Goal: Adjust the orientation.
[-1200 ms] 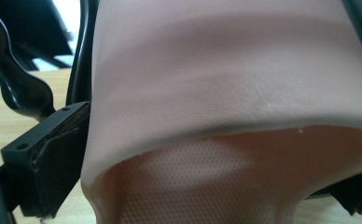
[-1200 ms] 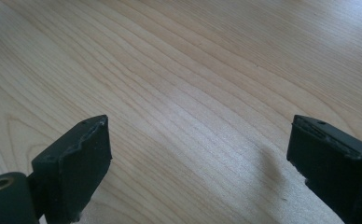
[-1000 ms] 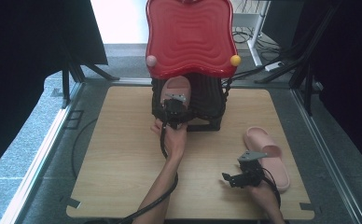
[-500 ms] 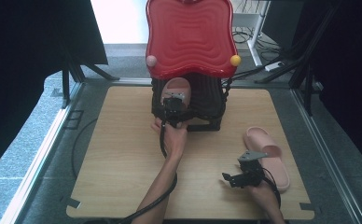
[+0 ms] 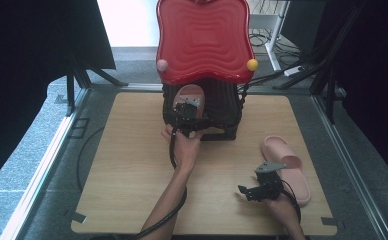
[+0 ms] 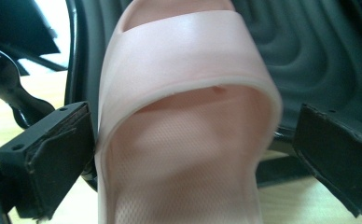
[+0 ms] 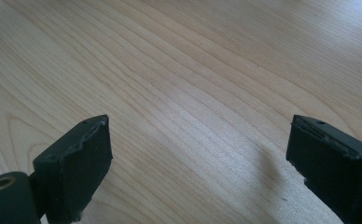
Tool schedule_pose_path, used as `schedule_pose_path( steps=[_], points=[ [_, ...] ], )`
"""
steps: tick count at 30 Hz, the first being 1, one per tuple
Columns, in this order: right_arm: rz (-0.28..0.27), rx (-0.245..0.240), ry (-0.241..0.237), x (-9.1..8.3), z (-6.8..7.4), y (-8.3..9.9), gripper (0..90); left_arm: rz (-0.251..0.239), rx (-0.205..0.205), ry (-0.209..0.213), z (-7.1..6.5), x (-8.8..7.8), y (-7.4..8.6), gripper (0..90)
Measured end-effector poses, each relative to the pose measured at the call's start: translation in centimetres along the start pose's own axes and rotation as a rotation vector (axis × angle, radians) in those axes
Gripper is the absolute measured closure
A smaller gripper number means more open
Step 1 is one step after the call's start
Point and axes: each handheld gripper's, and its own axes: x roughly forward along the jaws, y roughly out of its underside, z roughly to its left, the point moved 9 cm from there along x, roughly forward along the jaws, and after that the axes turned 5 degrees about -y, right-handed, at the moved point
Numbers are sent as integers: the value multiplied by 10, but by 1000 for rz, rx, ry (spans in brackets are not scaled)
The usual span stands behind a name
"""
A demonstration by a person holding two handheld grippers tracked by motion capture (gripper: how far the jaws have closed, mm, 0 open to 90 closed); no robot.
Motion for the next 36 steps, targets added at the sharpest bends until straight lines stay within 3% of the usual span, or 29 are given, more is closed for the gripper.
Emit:
schedule_pose_path(
  steps=[4,7,16,18,21,25,29,36],
  points=[
    [-2,3,2,0,0,0,72,-5,32,67,2,-12,5,5],
    [0,1,1,-1,0,0,74,-21,52,103,7,-22,9,82],
    [-3,-5,3,0,1,-1,82,-27,120,269,19,-51,37,427],
    [-4,3,-1,0,2,-1,83,-18,134,278,22,-54,46,471],
    [-1,3,-3,0,1,-1,85,-4,144,331,26,-60,61,602],
    [-2,1,2,0,1,-1,85,10,194,371,30,-67,83,744],
    [-2,0,2,0,2,-1,85,25,207,431,30,-75,101,895],
    [-5,2,3,-1,2,-2,87,44,225,480,22,-81,127,899]
  ],
)
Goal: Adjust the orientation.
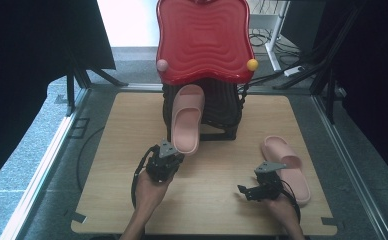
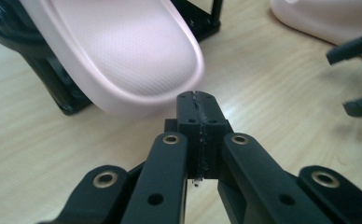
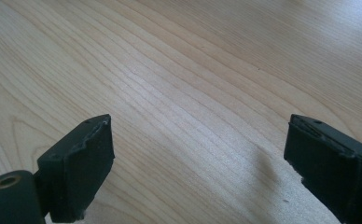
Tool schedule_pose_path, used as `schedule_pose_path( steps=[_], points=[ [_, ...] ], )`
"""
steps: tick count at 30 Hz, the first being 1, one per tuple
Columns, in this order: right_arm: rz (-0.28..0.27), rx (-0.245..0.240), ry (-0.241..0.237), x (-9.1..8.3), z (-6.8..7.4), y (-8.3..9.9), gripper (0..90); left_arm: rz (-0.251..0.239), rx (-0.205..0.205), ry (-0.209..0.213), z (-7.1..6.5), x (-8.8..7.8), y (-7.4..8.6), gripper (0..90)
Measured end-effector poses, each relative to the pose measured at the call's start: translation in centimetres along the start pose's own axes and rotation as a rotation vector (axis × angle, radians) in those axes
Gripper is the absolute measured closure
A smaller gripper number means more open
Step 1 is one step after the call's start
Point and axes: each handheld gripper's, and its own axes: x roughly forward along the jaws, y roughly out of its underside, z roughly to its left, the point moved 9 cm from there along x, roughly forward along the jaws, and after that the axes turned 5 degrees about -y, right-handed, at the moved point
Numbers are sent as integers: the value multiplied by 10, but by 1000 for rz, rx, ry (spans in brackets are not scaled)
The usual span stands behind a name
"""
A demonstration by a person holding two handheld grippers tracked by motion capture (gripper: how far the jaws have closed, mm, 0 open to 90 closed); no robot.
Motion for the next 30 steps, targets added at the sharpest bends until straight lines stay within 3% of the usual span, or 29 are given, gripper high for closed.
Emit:
schedule_pose_path(
  steps=[8,12,17,30],
  points=[
    [-1,1,9,-1,-1,0,94,10,10,-24,-1,20,12,899],
    [8,-8,16,-1,-2,2,107,-15,11,-57,2,28,8,900],
    [9,-9,22,-2,-3,2,116,-14,13,-60,1,35,5,900],
    [5,-3,24,-2,-4,2,120,-37,-15,-80,14,50,-14,900]
  ],
)
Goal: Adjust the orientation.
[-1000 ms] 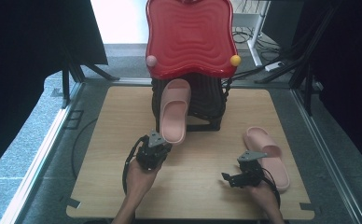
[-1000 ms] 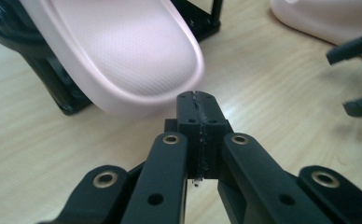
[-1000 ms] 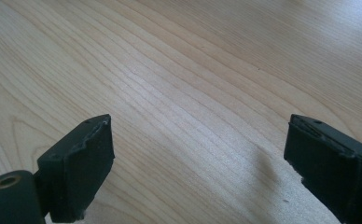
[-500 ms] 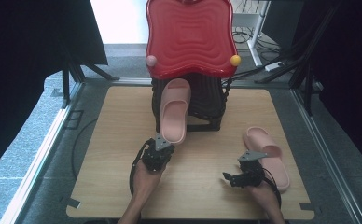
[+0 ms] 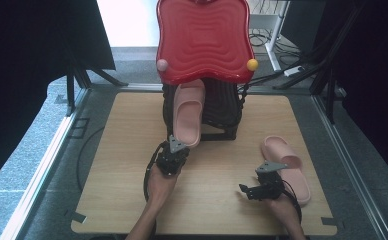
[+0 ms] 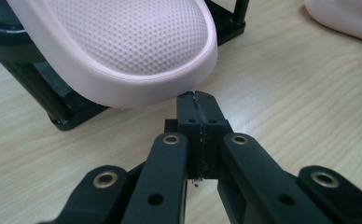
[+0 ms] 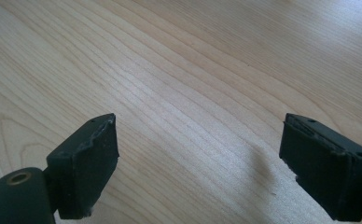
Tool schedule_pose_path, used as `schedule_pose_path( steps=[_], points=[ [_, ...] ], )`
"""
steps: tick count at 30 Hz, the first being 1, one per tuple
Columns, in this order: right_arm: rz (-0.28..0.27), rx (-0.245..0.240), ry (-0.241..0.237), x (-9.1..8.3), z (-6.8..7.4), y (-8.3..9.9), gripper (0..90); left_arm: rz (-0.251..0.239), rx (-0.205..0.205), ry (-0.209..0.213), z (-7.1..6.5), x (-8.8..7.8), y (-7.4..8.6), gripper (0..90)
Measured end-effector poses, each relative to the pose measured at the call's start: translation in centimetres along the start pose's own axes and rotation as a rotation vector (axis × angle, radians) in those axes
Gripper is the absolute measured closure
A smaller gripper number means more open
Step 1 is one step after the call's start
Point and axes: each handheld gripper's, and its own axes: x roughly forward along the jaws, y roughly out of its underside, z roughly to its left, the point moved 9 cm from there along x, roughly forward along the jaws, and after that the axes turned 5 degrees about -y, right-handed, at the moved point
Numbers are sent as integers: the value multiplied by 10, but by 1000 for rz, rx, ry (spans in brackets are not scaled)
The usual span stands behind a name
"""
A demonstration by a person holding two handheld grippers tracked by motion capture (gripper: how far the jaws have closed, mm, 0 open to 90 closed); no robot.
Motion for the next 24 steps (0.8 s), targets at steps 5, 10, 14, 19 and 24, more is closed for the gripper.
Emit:
schedule_pose_path(
  steps=[5,10,14,19,24],
  points=[
    [-1,3,5,0,-1,0,121,-10,-3,-11,5,7,-8,900],
    [2,-2,5,0,-1,0,121,-14,-4,-19,10,13,-18,900],
    [0,3,4,0,-1,0,121,-25,-11,-28,13,18,-25,900],
    [-2,3,6,0,-1,0,121,-32,-12,-42,18,23,-33,900],
    [0,6,5,0,-1,0,121,-36,-16,-55,24,27,-40,900]
  ],
)
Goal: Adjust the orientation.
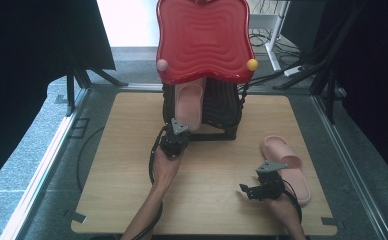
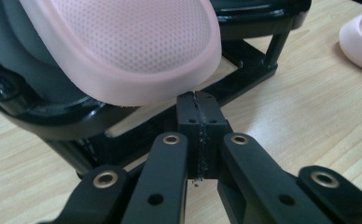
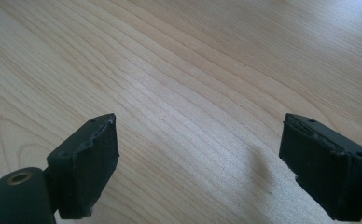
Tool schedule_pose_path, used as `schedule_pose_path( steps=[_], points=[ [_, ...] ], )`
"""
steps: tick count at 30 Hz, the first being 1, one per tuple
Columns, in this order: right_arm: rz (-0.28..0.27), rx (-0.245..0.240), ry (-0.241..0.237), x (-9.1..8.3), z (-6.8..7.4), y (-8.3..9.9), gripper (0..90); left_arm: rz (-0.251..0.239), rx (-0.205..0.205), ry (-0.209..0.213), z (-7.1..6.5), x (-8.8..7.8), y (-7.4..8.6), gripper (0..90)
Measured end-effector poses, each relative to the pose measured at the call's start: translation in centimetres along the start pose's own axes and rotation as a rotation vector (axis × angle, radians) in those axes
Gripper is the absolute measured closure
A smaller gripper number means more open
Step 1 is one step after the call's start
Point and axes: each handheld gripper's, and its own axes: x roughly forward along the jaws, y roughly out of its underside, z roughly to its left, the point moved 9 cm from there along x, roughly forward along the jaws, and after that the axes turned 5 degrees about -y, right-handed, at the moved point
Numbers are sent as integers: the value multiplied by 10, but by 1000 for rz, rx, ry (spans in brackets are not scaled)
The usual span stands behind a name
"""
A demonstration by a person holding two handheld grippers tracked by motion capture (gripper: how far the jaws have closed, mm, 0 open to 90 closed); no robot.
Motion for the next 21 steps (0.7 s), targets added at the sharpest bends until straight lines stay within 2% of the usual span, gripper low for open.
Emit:
schedule_pose_path(
  steps=[17,21],
  points=[
    [0,1,2,0,-1,0,122,12,-14,-30,13,17,-13,900],
    [1,2,2,0,-1,1,123,13,-17,-22,13,20,-12,900]
  ],
)
